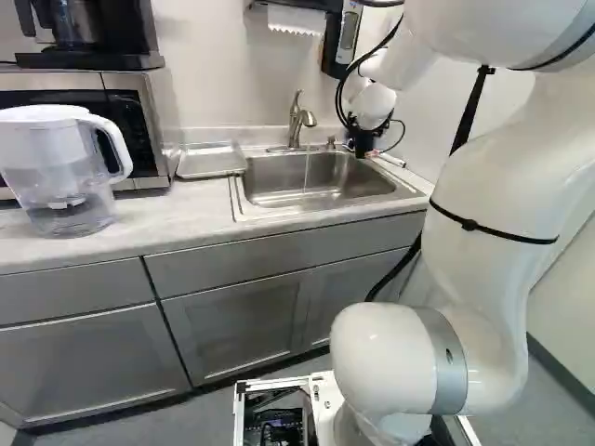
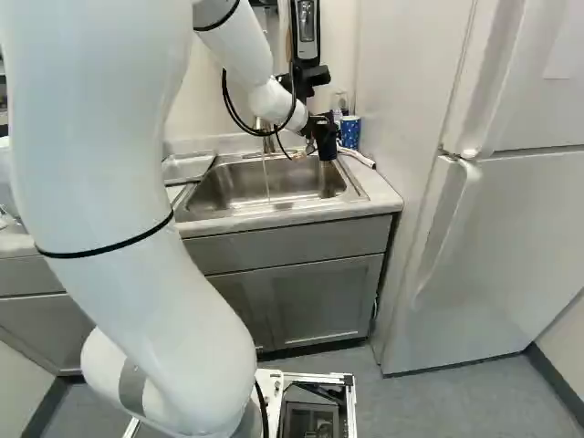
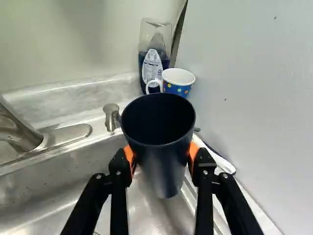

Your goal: Rinse the cup and place it in the tray

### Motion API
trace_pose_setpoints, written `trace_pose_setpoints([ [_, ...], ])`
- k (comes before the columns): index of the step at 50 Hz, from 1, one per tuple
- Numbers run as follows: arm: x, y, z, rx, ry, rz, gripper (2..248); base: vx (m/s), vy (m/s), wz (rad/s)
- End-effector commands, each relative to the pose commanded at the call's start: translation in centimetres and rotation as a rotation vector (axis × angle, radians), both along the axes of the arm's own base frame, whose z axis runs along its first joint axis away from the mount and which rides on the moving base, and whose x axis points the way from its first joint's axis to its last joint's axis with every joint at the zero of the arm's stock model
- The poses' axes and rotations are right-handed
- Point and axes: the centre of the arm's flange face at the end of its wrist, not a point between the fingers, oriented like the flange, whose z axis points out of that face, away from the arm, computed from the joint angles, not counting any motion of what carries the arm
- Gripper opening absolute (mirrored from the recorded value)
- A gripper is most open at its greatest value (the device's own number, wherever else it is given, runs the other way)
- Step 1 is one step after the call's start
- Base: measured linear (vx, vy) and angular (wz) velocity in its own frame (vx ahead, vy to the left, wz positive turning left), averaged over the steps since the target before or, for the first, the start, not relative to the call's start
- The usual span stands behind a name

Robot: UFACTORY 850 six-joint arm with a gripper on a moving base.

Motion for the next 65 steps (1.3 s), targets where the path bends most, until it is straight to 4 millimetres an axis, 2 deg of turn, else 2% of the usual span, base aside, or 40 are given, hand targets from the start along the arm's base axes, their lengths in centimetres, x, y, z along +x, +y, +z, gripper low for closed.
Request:
trace_pose_setpoints([
  [20,0.2,-1.2,-0.1,0.027,0.001,-0.008,124,0.000,0.000,0.000],
  [65,0.5,-0.5,-0.6,0.326,-0.048,-0.074,124,0.000,0.000,0.000],
])
